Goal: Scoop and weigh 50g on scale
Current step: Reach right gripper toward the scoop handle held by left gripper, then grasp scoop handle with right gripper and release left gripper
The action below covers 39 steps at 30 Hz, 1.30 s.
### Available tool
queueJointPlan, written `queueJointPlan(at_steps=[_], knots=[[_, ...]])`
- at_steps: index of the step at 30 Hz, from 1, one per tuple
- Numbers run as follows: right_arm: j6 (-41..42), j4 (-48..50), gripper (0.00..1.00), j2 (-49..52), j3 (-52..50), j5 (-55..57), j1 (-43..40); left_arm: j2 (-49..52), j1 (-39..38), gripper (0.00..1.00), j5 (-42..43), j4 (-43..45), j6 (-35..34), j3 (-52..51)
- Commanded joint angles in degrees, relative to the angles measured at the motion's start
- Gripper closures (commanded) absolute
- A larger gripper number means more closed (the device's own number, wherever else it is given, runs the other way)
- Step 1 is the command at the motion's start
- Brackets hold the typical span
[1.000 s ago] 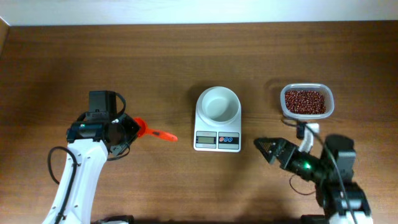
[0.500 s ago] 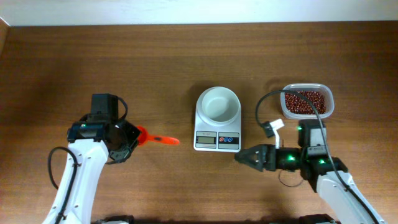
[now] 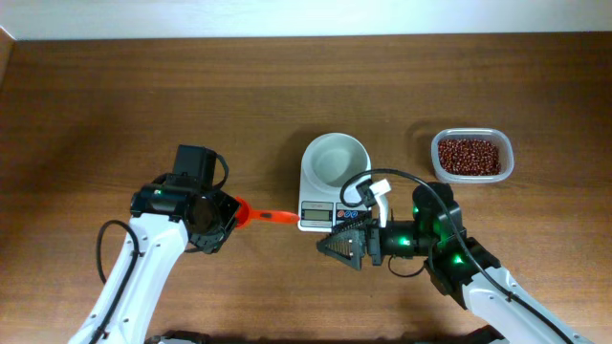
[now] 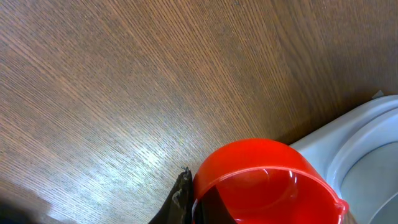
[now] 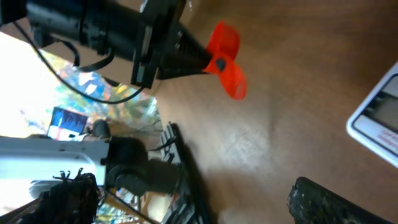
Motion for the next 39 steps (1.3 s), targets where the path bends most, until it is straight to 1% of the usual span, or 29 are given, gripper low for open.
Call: queueJointPlan(at_steps=[1,14,18,20,23,26,29,31,33,37,38,39], knots=[[0.2,0.8,0.01,0.0,0.7,2.7,0.5,-0.7,-0.2,1.00,-0.3,-0.9,-0.9,-0.2],[0.3,1.9,0.01,0.0,0.7,3.5,0.5,-0.7,-0.2,1.00,-0.2,-1.7,-0.9,-0.2],[4.3,3.4,0.01,0.0,0.7,3.8,0.5,-0.7,-1.0,1.00,0.8,-2.4,-0.9,-0.2],[7.7,3.3,0.01,0.0,0.7,4.6,0.5,-0.7,-2.3,1.00,1.3,-2.4,-0.9,-0.2],[8.4,3.3,0.01,0.1,0.7,4.8,0.6,-0.7,-4.6,1.00,1.3,-2.1,-1.0,-0.2],[8.4,3.4,0.01,0.1,0.7,7.0,2.4,-0.7,-6.3,1.00,1.7,-2.1,-2.9,-0.2],[8.4,3.4,0.01,0.1,0.7,12.4,6.4,-0.7,-6.8,1.00,1.7,-2.2,-2.9,-0.2],[10.4,3.6,0.01,0.1,0.7,15.2,8.0,-0.7,-6.8,1.00,1.7,-2.2,-2.9,-0.2],[11.9,4.2,0.01,0.1,0.7,15.5,8.1,-0.7,-6.8,1.00,1.7,-2.2,-2.9,-0.2],[11.9,5.5,0.00,0.1,0.7,15.0,8.1,-0.7,-6.9,1.00,2.8,-2.1,-2.9,-0.2],[12.1,5.8,0.05,0.1,0.7,14.8,8.1,-0.7,-6.9,1.00,3.1,-2.1,-2.9,-0.2],[12.5,5.9,0.07,0.1,0.7,14.5,8.1,-0.7,-6.9,1.00,4.0,-2.1,-2.9,-0.2]])
